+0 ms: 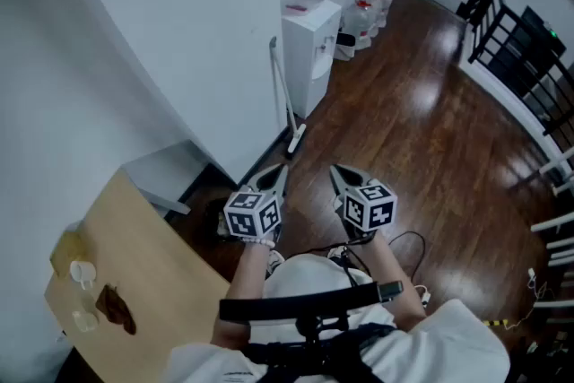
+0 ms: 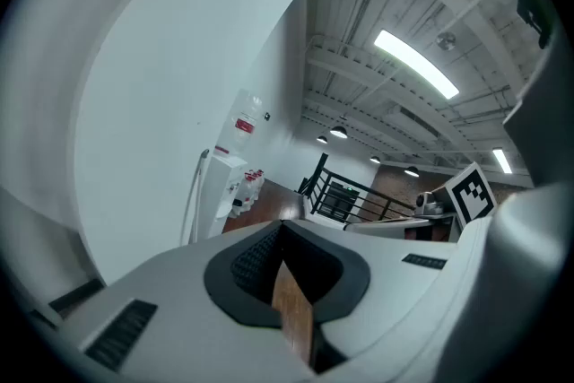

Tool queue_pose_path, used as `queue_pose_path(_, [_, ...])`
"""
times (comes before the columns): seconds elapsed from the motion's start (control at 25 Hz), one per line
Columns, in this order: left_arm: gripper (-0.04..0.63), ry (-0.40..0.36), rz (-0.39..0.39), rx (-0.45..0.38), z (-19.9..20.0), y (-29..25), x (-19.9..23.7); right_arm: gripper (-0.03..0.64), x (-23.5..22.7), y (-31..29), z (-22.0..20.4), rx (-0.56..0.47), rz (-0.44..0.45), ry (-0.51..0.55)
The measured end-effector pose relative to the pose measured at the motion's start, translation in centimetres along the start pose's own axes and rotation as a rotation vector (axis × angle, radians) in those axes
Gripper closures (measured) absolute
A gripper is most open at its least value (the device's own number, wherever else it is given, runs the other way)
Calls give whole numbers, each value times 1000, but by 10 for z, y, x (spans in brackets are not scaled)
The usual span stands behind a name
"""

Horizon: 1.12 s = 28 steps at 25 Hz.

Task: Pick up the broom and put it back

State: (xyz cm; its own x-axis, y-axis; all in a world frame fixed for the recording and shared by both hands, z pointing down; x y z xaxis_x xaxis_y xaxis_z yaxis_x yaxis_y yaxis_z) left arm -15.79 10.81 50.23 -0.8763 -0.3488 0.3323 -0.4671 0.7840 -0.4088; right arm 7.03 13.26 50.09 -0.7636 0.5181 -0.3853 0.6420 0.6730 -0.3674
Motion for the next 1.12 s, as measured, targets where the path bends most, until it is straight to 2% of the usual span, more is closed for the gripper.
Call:
queue_pose_path(0.76, [606, -1, 19, 20, -2, -11, 1, 601, -13, -2, -8, 0, 9, -38])
queue_pose_path(1.12, [606, -14, 42, 51, -7, -56, -40, 601, -79, 30, -11, -30, -6, -100])
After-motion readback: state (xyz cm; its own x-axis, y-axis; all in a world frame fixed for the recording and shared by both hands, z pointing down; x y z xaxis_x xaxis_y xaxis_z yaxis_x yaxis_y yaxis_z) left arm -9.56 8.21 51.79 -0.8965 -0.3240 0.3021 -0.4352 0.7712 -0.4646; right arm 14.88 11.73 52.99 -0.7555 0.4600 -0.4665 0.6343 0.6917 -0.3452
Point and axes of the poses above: the fingertips, and each gripper's own axes: y backward along the fingers, x to its left, z out of its top, the point moved 10 cm from there along y, backward along the fingers, and after that the axes turned 14 degrees about z, right-handed, at the moved point
